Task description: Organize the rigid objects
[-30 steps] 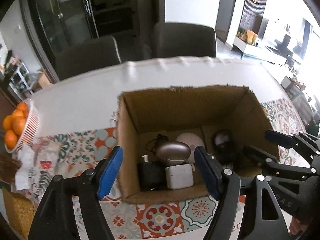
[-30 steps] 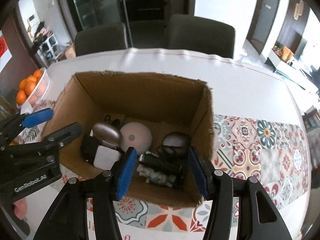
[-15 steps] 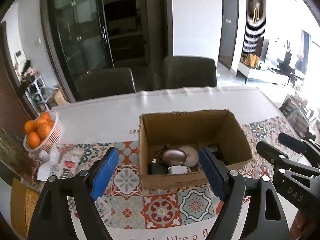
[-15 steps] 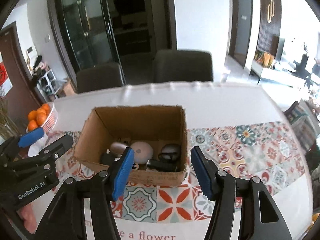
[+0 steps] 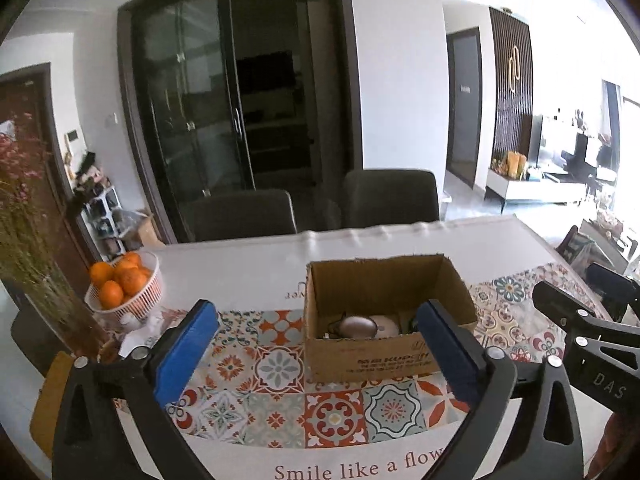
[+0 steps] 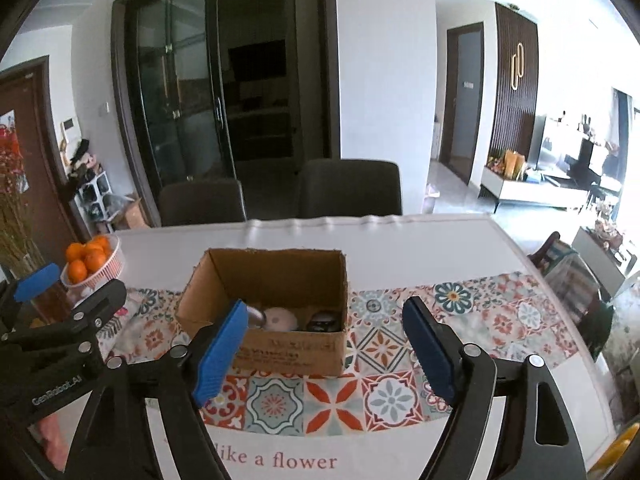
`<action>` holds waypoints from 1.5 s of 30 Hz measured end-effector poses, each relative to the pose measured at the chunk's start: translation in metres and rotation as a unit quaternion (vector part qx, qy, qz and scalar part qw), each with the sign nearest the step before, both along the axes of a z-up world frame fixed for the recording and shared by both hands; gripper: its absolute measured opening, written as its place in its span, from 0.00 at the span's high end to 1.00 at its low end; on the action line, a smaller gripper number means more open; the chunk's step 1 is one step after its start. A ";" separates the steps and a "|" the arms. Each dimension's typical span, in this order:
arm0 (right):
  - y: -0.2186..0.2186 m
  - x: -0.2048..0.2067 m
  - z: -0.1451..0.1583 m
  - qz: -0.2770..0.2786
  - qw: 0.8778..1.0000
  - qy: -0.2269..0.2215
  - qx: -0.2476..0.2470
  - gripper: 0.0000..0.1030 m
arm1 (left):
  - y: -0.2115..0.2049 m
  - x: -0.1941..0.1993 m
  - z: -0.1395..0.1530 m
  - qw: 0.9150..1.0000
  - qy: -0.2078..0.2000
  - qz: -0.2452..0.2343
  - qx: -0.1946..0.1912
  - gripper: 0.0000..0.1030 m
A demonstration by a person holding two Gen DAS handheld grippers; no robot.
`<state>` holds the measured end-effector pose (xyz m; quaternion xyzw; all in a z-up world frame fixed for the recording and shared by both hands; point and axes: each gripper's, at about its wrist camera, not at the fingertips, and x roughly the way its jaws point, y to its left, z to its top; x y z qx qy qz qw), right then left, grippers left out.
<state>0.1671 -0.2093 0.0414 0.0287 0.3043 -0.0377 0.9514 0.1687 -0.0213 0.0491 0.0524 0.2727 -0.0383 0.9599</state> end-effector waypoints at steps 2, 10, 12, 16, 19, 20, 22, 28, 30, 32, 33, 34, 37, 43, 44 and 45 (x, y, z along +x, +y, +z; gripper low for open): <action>0.002 -0.009 0.006 -0.002 1.000 -0.010 -0.004 0.19 | 0.000 -0.006 0.003 1.000 -0.007 0.004 0.000 0.00; 0.005 -0.035 0.024 -0.007 0.999 -0.044 -0.019 0.14 | 0.003 -0.028 0.011 1.000 -0.014 0.003 -0.012 0.00; 0.006 -0.039 0.027 -0.010 0.999 -0.049 -0.022 0.13 | 0.003 -0.032 0.013 1.000 -0.012 0.001 -0.011 0.00; 0.009 -0.047 0.031 -0.014 0.998 -0.058 -0.028 0.11 | 0.003 -0.038 0.015 1.000 -0.014 -0.003 -0.010 0.00; 0.009 -0.051 0.032 -0.011 0.998 -0.059 -0.026 0.11 | 0.004 -0.043 0.020 1.000 -0.024 -0.006 -0.015 0.00; 0.009 -0.052 0.033 -0.012 0.998 -0.061 -0.024 0.11 | 0.004 -0.045 0.022 1.000 -0.027 -0.007 -0.014 0.00; 0.009 -0.053 0.035 -0.010 0.998 -0.064 -0.021 0.11 | 0.005 -0.048 0.024 0.999 -0.034 -0.005 -0.014 0.00; 0.010 -0.057 0.038 -0.004 0.997 -0.074 -0.021 0.11 | 0.006 -0.053 0.030 0.999 -0.045 0.000 -0.015 0.00; 0.011 -0.057 0.039 -0.003 0.997 -0.076 -0.023 0.11 | 0.007 -0.054 0.031 0.999 -0.048 0.000 -0.015 0.00; 0.012 -0.058 0.040 -0.002 0.997 -0.077 -0.023 0.11 | 0.008 -0.054 0.031 0.999 -0.047 -0.001 -0.018 0.00; 0.012 -0.058 0.040 -0.002 0.997 -0.077 -0.023 0.11 | 0.009 -0.055 0.032 0.999 -0.047 -0.002 -0.021 0.00; 0.012 -0.058 0.040 -0.001 0.997 -0.077 -0.023 0.11 | 0.010 -0.054 0.032 0.999 -0.045 -0.003 -0.022 0.00; 0.013 -0.059 0.040 0.003 0.997 -0.077 -0.021 0.11 | 0.011 -0.055 0.031 0.999 -0.042 -0.006 -0.026 0.00; 0.014 -0.060 0.040 0.006 0.997 -0.078 -0.021 0.11 | 0.012 -0.056 0.032 0.999 -0.044 -0.004 -0.025 0.00; 0.015 -0.061 0.041 0.006 0.997 -0.078 -0.021 0.11 | 0.012 -0.056 0.032 0.999 -0.045 -0.002 -0.024 0.00; 0.015 -0.060 0.041 0.006 0.997 -0.078 -0.021 0.11 | 0.012 -0.057 0.033 0.999 -0.046 -0.001 -0.023 0.00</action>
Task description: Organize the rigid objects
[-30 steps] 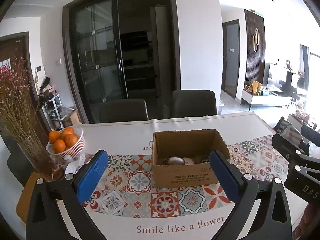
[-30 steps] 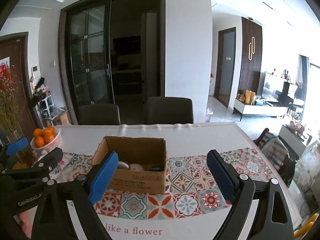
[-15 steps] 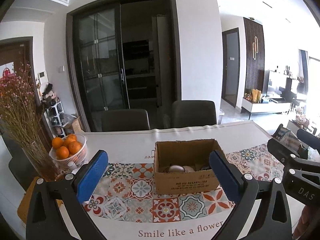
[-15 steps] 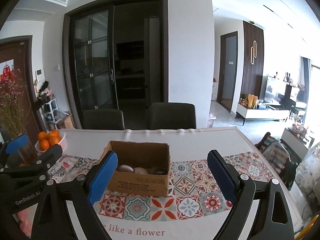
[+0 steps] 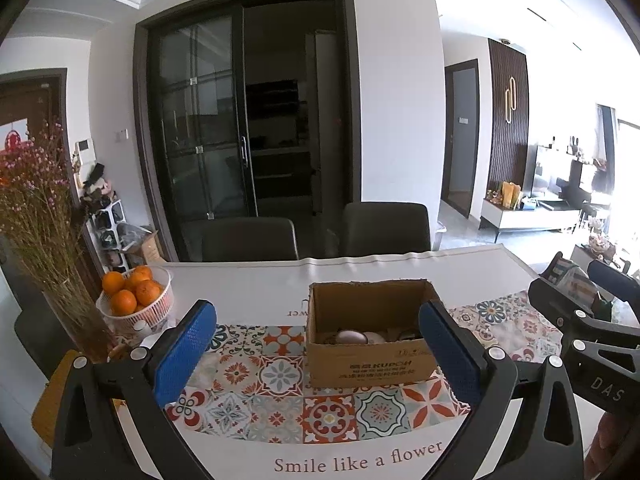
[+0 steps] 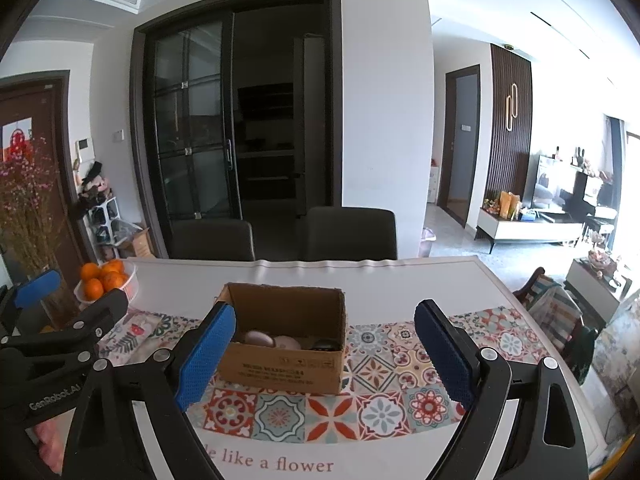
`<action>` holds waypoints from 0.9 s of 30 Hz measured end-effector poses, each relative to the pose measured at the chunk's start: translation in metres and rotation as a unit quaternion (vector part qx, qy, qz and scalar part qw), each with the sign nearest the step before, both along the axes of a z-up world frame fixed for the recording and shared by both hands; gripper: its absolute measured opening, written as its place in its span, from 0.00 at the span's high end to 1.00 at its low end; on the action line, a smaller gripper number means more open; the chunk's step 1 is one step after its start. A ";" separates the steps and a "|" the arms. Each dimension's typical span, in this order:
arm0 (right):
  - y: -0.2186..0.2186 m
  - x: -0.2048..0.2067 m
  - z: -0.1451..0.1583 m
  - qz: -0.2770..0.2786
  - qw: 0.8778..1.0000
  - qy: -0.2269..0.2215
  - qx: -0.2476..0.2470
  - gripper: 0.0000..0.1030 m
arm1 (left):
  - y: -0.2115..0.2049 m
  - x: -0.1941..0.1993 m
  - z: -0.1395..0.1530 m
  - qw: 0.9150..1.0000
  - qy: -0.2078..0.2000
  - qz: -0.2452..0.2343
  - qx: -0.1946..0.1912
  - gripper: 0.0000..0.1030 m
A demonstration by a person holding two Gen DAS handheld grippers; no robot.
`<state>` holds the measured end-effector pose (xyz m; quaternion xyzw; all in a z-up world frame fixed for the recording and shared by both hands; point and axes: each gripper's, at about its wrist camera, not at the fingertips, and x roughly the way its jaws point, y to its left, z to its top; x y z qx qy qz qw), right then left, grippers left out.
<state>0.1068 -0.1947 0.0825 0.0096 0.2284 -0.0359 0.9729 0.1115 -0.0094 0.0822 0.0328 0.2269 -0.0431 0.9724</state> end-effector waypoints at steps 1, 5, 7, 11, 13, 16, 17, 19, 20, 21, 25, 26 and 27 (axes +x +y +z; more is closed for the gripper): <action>0.000 0.000 0.000 0.000 1.000 0.000 -0.001 0.11 | 0.000 -0.001 0.000 1.000 0.000 0.000 0.000 0.00; 0.001 0.000 0.000 0.001 1.000 0.000 0.001 0.11 | 0.000 -0.001 0.001 1.000 -0.001 0.001 -0.001 0.00; 0.002 -0.001 0.001 0.001 1.000 -0.002 0.001 0.11 | 0.000 -0.001 0.000 1.000 0.000 -0.001 -0.001 0.00; 0.002 -0.001 0.001 0.002 1.000 -0.001 0.003 0.11 | -0.001 -0.005 0.006 1.000 -0.005 -0.002 -0.002 0.00; 0.002 -0.002 0.001 0.003 1.000 -0.001 0.005 0.11 | -0.001 -0.008 0.008 1.000 -0.008 0.001 -0.001 0.00; 0.002 -0.002 0.002 0.003 1.000 -0.001 0.004 0.11 | -0.002 -0.009 0.009 1.000 -0.008 0.002 -0.001 0.00; 0.001 -0.002 0.002 0.003 1.000 -0.001 0.005 0.11 | -0.002 -0.009 0.010 1.000 -0.008 0.001 -0.002 0.00; 0.001 -0.002 0.002 0.003 1.000 -0.001 0.005 0.11 | -0.002 -0.010 0.009 1.000 -0.010 0.002 -0.001 0.00; 0.001 -0.002 0.002 0.003 1.000 -0.001 0.005 0.11 | -0.002 -0.010 0.009 1.000 -0.009 0.002 -0.001 0.00; 0.001 -0.002 0.003 0.003 1.000 -0.001 0.005 0.11 | -0.002 -0.011 0.010 1.000 -0.010 0.002 0.000 0.00; 0.001 -0.002 0.003 0.003 1.000 -0.002 0.005 0.11 | -0.002 -0.011 0.010 1.000 -0.009 0.002 -0.001 0.00; 0.001 -0.003 0.003 0.003 1.000 -0.002 0.005 0.11 | -0.002 -0.011 0.010 1.000 -0.009 0.002 -0.001 0.00; 0.001 -0.003 0.003 0.004 1.000 -0.002 0.005 0.11 | -0.002 -0.011 0.010 1.000 -0.010 0.003 -0.001 0.00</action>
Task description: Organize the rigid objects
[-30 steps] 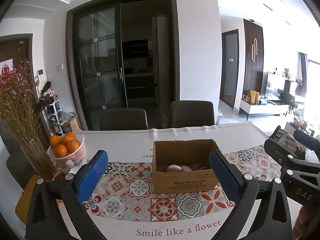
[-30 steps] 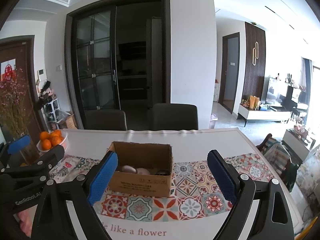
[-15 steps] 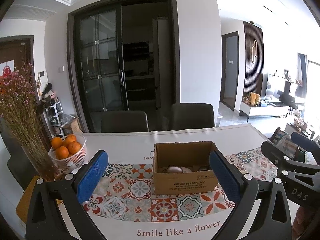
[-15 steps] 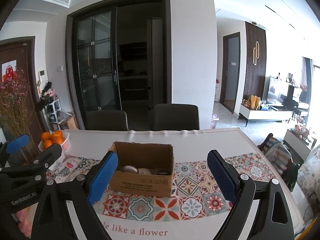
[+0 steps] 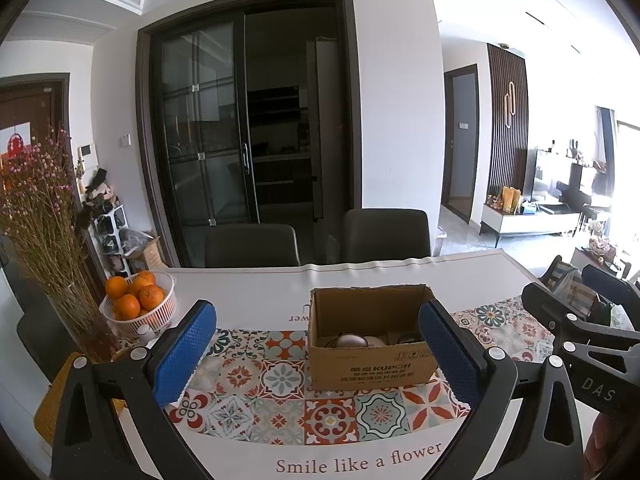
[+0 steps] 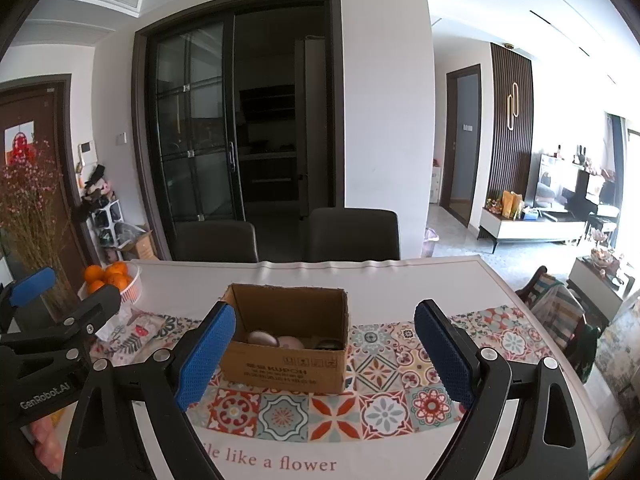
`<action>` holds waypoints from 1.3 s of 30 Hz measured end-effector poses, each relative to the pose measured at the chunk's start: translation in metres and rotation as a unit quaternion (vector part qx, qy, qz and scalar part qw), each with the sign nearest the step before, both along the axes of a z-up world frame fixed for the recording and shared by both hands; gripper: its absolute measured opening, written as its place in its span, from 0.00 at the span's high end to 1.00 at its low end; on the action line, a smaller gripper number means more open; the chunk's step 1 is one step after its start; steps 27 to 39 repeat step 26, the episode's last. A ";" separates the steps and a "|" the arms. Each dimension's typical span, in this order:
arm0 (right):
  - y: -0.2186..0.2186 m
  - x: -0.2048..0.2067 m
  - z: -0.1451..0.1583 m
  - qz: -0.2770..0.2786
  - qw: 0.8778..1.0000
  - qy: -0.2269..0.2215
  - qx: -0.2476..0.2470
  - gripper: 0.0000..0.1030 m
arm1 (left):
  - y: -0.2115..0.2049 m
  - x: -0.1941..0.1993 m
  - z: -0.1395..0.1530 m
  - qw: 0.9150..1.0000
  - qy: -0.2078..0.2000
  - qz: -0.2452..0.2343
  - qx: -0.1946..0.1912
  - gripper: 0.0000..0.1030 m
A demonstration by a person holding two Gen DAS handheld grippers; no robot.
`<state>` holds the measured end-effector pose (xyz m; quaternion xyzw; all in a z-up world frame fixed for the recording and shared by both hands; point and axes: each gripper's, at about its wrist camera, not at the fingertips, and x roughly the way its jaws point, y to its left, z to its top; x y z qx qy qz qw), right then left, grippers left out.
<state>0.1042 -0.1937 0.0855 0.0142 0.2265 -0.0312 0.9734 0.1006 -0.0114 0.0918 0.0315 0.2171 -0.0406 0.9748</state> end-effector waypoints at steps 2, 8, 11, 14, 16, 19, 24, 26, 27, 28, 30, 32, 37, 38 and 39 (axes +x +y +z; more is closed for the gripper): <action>0.000 0.000 0.000 0.000 1.000 0.000 -0.001 0.11 | 0.000 0.000 0.000 1.000 0.001 0.000 0.000 0.00; 0.000 0.000 0.000 0.000 1.000 0.000 -0.001 0.11 | 0.000 0.000 0.000 1.000 0.000 0.001 0.001 0.00; 0.000 0.000 0.000 0.000 1.000 0.000 0.000 0.11 | 0.000 0.000 0.000 1.000 -0.001 0.001 0.000 0.00; 0.000 0.000 0.000 0.000 1.000 0.000 0.000 0.11 | 0.000 -0.001 0.001 1.000 -0.002 0.002 0.001 0.00; 0.000 0.000 0.000 0.000 1.000 0.000 0.000 0.11 | 0.000 0.000 0.003 1.000 -0.001 0.003 0.001 0.00; 0.000 0.000 0.000 0.000 1.000 0.000 0.000 0.11 | 0.000 0.000 0.002 1.000 -0.002 0.002 0.001 0.00; 0.001 0.000 0.000 0.000 1.000 0.000 0.001 0.11 | 0.000 0.002 0.005 1.000 0.001 0.002 0.000 0.00; 0.001 0.000 0.001 0.001 1.000 0.000 0.002 0.11 | 0.000 0.002 0.005 1.000 0.000 0.001 -0.001 0.00; 0.001 0.000 0.001 0.001 1.000 0.000 0.002 0.11 | 0.000 0.002 0.005 1.000 0.000 0.001 -0.001 0.00; 0.001 0.000 0.001 0.001 1.000 0.000 0.002 0.11 | 0.000 0.002 0.005 1.000 0.000 0.001 -0.001 0.00; 0.001 0.000 0.001 0.001 1.000 0.000 0.002 0.11 | 0.000 0.002 0.005 1.000 0.000 0.001 -0.001 0.00; 0.001 0.000 0.001 0.001 1.000 0.000 0.002 0.11 | 0.000 0.002 0.005 1.000 0.000 0.001 -0.001 0.00; 0.001 0.000 0.001 0.001 1.000 0.000 0.002 0.11 | 0.000 0.002 0.005 1.000 0.000 0.001 -0.001 0.00; 0.001 0.000 0.001 0.001 1.000 0.000 0.002 0.11 | 0.000 0.002 0.005 1.000 0.000 0.001 -0.001 0.00; 0.001 0.000 0.001 0.001 1.000 0.000 0.002 0.11 | 0.000 0.002 0.005 1.000 0.000 0.001 -0.001 0.00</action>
